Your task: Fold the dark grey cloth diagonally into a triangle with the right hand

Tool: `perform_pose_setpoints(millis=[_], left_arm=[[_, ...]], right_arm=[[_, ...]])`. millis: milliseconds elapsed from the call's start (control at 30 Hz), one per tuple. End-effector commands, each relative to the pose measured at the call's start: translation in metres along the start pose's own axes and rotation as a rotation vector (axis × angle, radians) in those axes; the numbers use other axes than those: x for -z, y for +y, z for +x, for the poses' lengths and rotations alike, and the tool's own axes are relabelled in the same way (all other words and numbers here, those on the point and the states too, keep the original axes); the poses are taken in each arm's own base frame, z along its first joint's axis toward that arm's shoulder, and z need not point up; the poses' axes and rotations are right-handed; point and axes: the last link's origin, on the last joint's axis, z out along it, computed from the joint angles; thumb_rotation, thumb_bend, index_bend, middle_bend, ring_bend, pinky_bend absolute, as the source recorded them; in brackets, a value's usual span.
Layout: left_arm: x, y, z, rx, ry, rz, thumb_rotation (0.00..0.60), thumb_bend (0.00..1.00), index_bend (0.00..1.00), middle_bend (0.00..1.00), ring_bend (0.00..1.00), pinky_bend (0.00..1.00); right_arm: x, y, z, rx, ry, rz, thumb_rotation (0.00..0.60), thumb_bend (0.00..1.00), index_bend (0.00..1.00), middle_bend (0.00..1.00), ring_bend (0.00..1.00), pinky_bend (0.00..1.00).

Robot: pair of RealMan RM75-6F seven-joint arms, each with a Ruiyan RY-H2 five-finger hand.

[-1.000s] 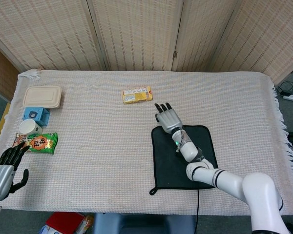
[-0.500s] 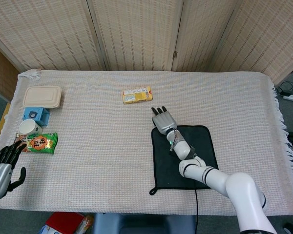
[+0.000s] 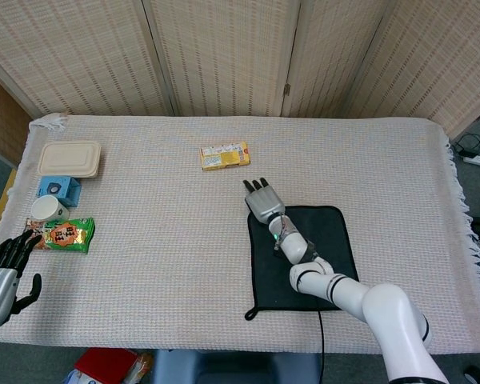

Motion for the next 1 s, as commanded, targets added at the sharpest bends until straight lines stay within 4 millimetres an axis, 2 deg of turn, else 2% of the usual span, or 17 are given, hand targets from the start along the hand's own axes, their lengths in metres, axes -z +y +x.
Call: perform_pose_setpoints(millis=[33, 300, 500, 700, 1000], left_arm=[[0.000, 0.000, 0.000, 0.001, 0.001, -0.004, 0.600, 0.68, 0.00, 0.04, 0.00, 0.00], [0.000, 0.001, -0.001, 0.001, 0.004, -0.015, 0.600, 0.69, 0.00, 0.04, 0.00, 0.00], [0.000, 0.002, -0.002, 0.001, 0.004, -0.021, 0.600, 0.69, 0.00, 0.04, 0.00, 0.00], [0.000, 0.004, -0.005, -0.004, -0.004, -0.031, 0.600, 0.69, 0.00, 0.04, 0.00, 0.00], [0.002, 0.013, -0.011, -0.026, -0.011, -0.056, 0.600, 0.69, 0.00, 0.04, 0.00, 0.00]], right_arm=[[0.000, 0.000, 0.000, 0.000, 0.003, 0.001, 0.600, 0.43, 0.55, 0.00, 0.00, 0.00], [0.003, 0.004, 0.000, -0.002, 0.014, 0.003, 0.600, 0.43, 0.62, 0.04, 0.00, 0.00], [0.021, 0.016, -0.004, -0.023, 0.042, 0.028, 0.600, 0.43, 0.63, 0.05, 0.00, 0.00], [0.067, 0.037, -0.011, -0.041, 0.105, 0.078, 0.600, 0.43, 0.64, 0.05, 0.00, 0.00], [0.146, 0.076, -0.040, -0.029, 0.139, 0.115, 0.600, 0.43, 0.64, 0.06, 0.00, 0.00]])
